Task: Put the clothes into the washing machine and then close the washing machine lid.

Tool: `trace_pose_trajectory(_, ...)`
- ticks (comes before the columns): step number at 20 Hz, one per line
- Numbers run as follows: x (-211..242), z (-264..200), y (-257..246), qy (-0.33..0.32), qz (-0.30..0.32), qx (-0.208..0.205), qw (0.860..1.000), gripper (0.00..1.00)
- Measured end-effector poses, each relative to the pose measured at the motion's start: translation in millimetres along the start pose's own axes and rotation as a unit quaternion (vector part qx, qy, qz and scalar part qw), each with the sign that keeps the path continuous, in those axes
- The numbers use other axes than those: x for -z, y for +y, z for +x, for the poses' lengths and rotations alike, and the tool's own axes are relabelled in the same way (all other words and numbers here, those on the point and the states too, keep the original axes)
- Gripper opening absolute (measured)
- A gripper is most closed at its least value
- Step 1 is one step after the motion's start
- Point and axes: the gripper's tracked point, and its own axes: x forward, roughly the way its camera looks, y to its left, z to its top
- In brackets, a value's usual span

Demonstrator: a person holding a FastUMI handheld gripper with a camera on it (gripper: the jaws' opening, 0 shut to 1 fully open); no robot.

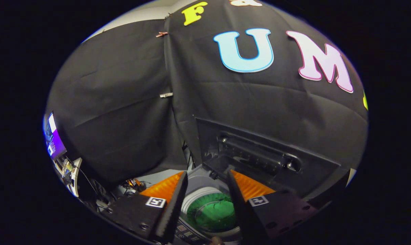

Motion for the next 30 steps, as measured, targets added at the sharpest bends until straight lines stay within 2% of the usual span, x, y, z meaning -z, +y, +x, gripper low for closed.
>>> trace_pose_trajectory(2, -10, -3, -4, -0.029, -0.014, 0.010, 0.999, 0.85)
trace_pose_trajectory(8, -48, -9, -34, -0.111, 0.002, 0.070, 0.991, 0.87)
trace_pose_trajectory(13, -66, -9, -78, -0.153, 0.039, 0.138, 0.978, 0.95)
trace_pose_trajectory(21, -60, -3, -138, -0.146, 0.085, 0.233, 0.958, 0.97)
trace_pose_trajectory(25, -52, 3, -160, -0.130, 0.095, 0.264, 0.951, 0.97)
trace_pose_trajectory(30, -45, 5, -173, -0.116, 0.111, 0.278, 0.947, 0.97)
